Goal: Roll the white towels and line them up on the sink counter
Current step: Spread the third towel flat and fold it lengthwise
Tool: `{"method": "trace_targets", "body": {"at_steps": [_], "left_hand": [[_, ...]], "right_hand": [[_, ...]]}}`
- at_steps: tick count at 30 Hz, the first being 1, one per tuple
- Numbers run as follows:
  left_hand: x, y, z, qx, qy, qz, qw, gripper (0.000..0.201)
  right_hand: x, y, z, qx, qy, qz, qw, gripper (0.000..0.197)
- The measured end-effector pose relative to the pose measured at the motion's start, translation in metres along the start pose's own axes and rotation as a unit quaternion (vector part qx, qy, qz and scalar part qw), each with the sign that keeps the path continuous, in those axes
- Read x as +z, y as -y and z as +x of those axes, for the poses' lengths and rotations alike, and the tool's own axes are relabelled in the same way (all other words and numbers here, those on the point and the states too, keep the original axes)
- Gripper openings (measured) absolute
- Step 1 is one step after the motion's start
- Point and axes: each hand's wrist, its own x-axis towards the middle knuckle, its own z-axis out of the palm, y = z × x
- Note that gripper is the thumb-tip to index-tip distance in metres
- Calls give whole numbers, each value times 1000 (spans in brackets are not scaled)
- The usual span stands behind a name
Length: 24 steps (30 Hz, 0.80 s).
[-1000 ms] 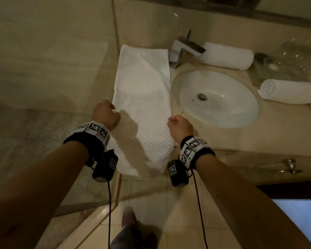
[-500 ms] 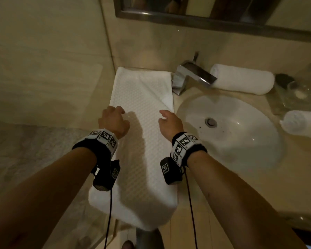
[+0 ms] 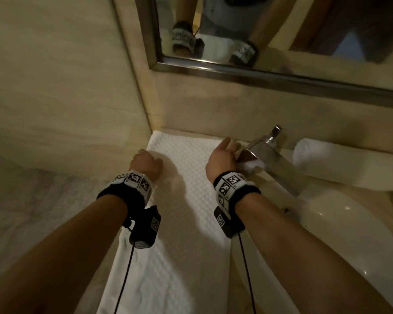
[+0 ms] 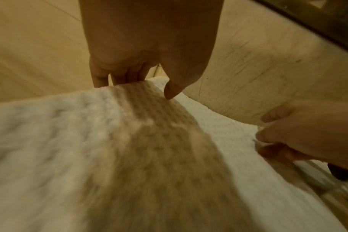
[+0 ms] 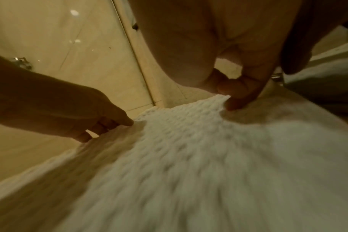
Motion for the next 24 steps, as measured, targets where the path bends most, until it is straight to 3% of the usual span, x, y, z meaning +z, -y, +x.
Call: {"method": "trace_targets", "body": {"at_steps": [5, 10, 14, 18, 20, 21, 23, 24], "left_hand": [[0, -7, 21, 4, -44, 4, 999, 41], [-4, -19, 30, 53, -115, 42, 991, 24], [-7, -31, 43, 116, -144, 60, 981, 26], [1, -28, 48, 98, -137, 74, 983, 35], [7, -21, 36, 81, -132, 65, 986, 37], [9, -17, 28, 80, -125, 62, 987, 38], [11, -10, 12, 61, -99, 51, 992, 45], [11, -5, 5, 48, -79, 42, 995, 50]], "right_hand": [[-10, 3, 30, -3, 27, -65, 998, 52], [-13, -1, 41, -32, 36, -121, 991, 49], [-20, -1, 46, 33, 20, -119, 992, 49], [-21, -2, 39, -1, 1, -98, 995, 41], [-14, -1, 25, -26, -68, -32, 997, 44], [-9, -2, 19, -34, -98, 62, 993, 50], [-5, -4, 0, -36, -101, 277, 955, 65], [-3, -4, -11, -39, -99, 327, 939, 66]]}}
